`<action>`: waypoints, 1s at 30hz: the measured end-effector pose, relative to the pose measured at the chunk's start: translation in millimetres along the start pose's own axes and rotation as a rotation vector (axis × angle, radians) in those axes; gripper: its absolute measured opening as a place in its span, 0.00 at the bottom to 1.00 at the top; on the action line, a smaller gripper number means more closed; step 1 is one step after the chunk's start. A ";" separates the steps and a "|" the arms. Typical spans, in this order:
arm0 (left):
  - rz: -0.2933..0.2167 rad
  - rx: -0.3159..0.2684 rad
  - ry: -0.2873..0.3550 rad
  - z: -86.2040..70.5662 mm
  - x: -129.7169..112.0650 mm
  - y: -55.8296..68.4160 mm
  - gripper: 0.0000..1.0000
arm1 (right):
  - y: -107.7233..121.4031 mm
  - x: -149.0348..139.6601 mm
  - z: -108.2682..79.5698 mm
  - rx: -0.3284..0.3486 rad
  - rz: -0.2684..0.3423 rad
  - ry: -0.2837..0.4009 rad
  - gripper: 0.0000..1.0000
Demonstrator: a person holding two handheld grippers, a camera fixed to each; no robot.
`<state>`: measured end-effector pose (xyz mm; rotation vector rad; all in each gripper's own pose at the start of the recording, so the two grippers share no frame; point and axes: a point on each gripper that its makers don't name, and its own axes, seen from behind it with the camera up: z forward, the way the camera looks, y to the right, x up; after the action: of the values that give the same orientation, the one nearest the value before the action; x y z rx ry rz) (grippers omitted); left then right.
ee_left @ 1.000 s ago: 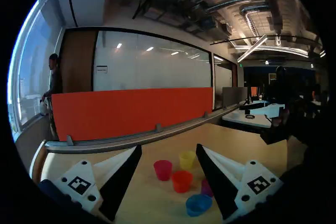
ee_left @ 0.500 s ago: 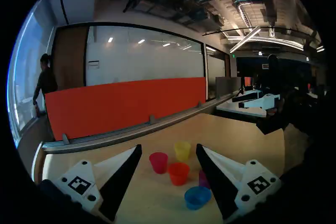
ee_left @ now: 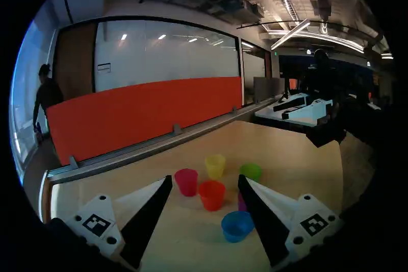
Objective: Pour water
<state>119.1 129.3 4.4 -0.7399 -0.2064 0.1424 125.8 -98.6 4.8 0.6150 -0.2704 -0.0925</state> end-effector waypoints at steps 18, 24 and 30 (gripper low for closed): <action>-0.024 -0.049 -0.094 11.1 -59.8 18.4 0.96 | 2.0 -47.6 9.2 0.008 -0.012 -0.101 1.00; -0.020 -0.069 -0.130 14.5 -81.1 26.3 0.96 | 3.6 -66.6 13.7 0.006 -0.013 -0.132 1.00; -0.017 -0.087 -0.155 18.7 -98.9 34.7 0.96 | 4.4 -84.3 19.8 0.006 -0.013 -0.156 1.00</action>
<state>16.9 146.9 -19.2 -0.8139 -0.3680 0.1754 39.4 -92.1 4.0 0.6166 -0.4180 -0.1522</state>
